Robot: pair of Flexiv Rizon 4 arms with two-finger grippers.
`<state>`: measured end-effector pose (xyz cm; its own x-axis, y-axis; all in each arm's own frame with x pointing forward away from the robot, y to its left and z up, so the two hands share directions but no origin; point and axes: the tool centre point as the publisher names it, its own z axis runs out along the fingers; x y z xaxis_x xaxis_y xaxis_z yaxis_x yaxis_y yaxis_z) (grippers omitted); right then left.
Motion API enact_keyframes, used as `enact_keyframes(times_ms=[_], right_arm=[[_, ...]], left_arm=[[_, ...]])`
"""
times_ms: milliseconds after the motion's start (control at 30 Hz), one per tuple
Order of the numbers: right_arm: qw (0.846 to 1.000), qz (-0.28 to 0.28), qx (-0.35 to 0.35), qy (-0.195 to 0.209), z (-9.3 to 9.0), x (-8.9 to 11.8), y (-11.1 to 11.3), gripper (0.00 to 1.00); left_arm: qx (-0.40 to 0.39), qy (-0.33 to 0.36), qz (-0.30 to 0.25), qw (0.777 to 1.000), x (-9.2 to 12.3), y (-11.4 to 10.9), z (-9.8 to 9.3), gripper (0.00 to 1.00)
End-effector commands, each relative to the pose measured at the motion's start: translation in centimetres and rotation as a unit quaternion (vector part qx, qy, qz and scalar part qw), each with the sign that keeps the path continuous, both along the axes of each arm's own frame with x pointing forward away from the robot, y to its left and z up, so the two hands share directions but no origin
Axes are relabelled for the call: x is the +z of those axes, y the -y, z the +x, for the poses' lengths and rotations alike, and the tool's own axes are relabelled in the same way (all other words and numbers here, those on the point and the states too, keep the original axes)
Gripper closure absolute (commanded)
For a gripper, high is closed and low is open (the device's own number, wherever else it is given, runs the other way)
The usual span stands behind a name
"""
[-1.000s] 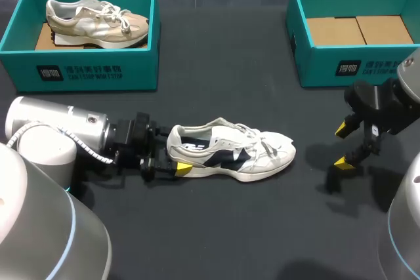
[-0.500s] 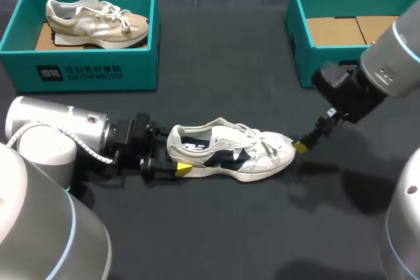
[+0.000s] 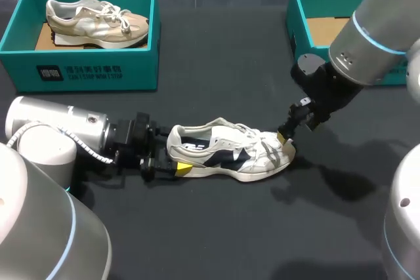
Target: Take the shoe out of the shoebox, open the shoe tongue, remove and reinsert the insole, then place the shoe into the shoebox
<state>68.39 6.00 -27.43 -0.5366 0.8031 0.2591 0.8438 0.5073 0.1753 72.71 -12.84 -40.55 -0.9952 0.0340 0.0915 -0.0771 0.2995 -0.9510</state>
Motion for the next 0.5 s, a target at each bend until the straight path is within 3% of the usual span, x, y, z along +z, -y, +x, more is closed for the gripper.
enact_keyframes(times_ms=[33, 367, 500], right_arm=[[0.994, -0.102, -0.033, -0.017, 0.8, 0.2, -6.3, 0.00], [0.974, -0.175, -0.136, -0.050, 0.7, 0.9, -13.4, 0.00], [0.973, -0.171, -0.147, -0.054, 0.7, 0.9, -13.8, 0.00]], left_arm=[[0.001, 0.000, 0.000, 1.000, -0.3, 0.1, 0.2, 1.00], [0.001, 0.000, 0.000, 1.000, -0.3, 0.1, 0.2, 1.00], [0.001, 0.000, 0.000, 1.000, -0.3, 0.1, 0.2, 1.00]])
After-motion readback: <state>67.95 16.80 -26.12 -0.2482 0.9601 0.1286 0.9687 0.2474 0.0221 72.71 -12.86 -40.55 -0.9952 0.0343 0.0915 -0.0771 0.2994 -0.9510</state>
